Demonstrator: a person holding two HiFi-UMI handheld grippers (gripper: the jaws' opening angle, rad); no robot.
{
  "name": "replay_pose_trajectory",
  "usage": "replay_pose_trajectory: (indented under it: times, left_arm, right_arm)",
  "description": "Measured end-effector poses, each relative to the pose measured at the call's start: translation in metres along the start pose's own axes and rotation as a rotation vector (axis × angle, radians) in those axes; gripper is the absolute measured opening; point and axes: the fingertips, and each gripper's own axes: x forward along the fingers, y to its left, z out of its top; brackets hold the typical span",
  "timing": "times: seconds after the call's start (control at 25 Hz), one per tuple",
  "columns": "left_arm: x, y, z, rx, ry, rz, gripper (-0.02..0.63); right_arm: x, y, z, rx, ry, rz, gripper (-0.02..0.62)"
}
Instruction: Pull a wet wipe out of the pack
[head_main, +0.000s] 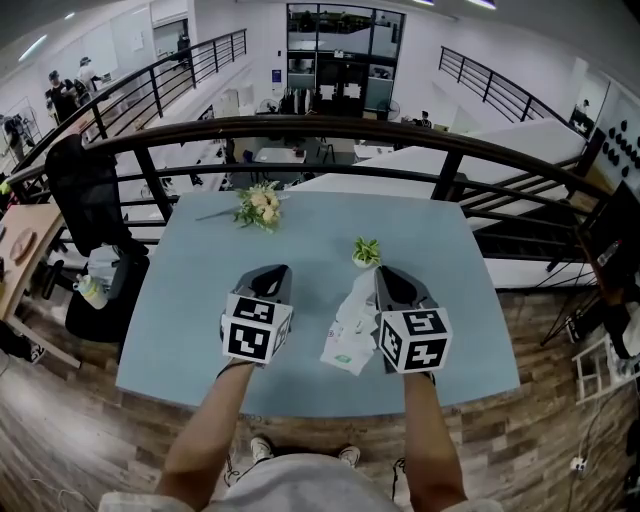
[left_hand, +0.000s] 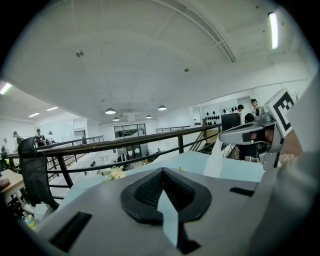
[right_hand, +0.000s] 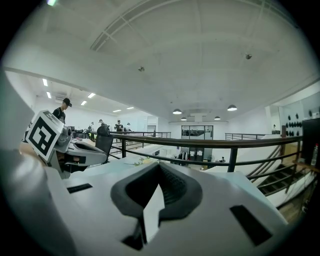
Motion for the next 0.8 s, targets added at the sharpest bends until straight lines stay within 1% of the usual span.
replay_pose_trajectory:
  times: [0.8]
  left_arm:
    - [-0.0022,0.0074,0.0021,-0.007,-0.002,0.021,-0.006]
  right_arm:
    - [0.0054,0.0033,0.0005,0.002,-0.001,0.017,0.005]
